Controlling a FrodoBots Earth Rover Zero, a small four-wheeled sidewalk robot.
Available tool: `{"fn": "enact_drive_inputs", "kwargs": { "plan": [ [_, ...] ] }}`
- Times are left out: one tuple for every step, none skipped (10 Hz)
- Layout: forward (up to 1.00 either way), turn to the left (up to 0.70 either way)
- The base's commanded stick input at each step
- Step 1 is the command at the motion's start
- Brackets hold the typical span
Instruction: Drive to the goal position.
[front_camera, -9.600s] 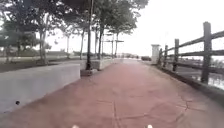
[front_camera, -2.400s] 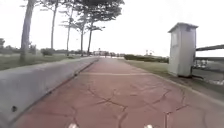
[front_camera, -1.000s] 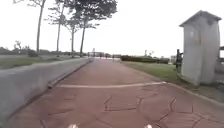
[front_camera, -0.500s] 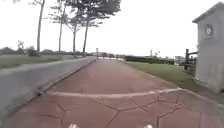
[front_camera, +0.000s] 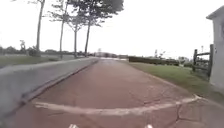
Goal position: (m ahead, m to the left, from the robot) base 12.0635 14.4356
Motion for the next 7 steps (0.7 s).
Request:
{"fn": "enact_drive_inputs", "kwargs": {
  "plan": [
    [1.00,0.00],
    [1.00,0.00],
    [1.00,0.00],
    [1.00,0.00],
    [1.00,0.00],
    [1.00,0.00],
    [1.00,0.00]
  ]
}}
